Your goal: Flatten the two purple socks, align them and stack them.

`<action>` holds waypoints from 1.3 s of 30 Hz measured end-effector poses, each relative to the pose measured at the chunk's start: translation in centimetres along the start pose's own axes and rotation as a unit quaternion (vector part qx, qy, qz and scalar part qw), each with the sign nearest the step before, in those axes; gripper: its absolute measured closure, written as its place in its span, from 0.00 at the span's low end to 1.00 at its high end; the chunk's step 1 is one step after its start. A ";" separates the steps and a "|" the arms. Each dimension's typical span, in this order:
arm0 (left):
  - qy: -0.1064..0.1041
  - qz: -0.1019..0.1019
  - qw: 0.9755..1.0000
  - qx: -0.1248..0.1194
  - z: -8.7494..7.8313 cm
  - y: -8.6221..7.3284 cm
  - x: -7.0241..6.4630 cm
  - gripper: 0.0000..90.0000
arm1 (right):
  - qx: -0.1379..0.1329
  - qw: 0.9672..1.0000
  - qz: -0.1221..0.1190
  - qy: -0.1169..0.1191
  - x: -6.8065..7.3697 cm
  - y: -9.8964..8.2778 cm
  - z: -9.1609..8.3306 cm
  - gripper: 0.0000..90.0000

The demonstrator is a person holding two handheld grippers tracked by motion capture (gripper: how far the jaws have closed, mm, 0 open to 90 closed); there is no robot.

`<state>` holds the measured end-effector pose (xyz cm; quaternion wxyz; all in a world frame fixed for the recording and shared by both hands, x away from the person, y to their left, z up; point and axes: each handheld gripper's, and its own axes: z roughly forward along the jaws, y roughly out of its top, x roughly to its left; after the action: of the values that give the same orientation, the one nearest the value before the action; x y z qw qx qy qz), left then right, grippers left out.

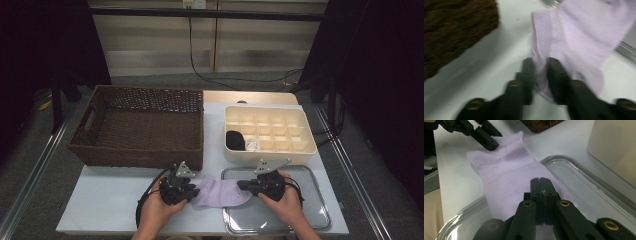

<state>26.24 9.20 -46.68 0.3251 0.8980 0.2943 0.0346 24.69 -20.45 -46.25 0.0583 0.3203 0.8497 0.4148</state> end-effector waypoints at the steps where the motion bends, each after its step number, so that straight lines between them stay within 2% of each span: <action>1: -0.004 0.003 1.000 0.002 0.0 0.0 0.0 0.88 | 0.000 1.000 -0.001 0.000 0.1 0.0 0.0 1.00; 3: -0.005 -0.003 1.000 0.007 0.0 0.2 0.1 0.89 | 0.001 1.000 -0.006 0.005 0.3 0.1 0.3 1.00; 6: -0.023 -0.021 0.999 0.007 -0.2 0.1 0.6 0.90 | 0.005 1.000 -0.016 0.014 1.0 0.4 0.7 1.00; 7: -0.023 -0.021 0.999 0.007 -0.2 0.1 0.6 0.90 | 0.005 1.000 -0.016 0.014 1.0 0.4 0.7 1.00; 8: -0.033 -0.030 0.999 0.006 -0.4 0.1 0.9 0.90 | 0.004 1.000 -0.019 0.014 1.1 0.5 0.8 1.00; 9: -0.041 -0.041 0.998 -0.006 -0.8 0.2 1.1 0.90 | 0.003 1.000 -0.026 0.018 1.6 0.9 1.1 1.00; 11: -0.049 -0.038 0.998 -0.007 -1.1 0.3 1.3 0.90 | 0.003 0.999 -0.028 0.020 1.8 1.1 1.3 1.00; 15: -0.064 -0.049 0.997 -0.014 -1.5 0.4 1.6 0.90 | 0.011 0.999 -0.036 0.027 2.3 1.4 2.2 1.00; 18: -0.066 -0.051 0.996 -0.015 -1.7 0.5 1.7 0.90 | 0.023 0.999 -0.040 0.024 2.5 1.3 2.9 1.00; 24: -0.072 -0.051 0.996 -0.021 -2.1 0.6 1.7 0.90 | 0.022 0.998 -0.047 0.027 2.9 1.6 3.4 1.00; 28: -0.075 -0.059 0.995 -0.022 -2.2 0.7 1.8 0.90 | 0.030 0.998 -0.055 0.026 3.2 1.7 4.0 1.00; 39: -0.091 -0.067 0.993 -0.030 -2.8 0.9 1.9 0.90 | 0.036 0.998 -0.052 0.029 3.3 1.7 4.4 1.00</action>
<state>27.60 11.30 -44.19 0.3788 0.8655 0.3221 -0.0602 24.53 -14.76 -47.33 0.0436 0.2657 0.8807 0.3896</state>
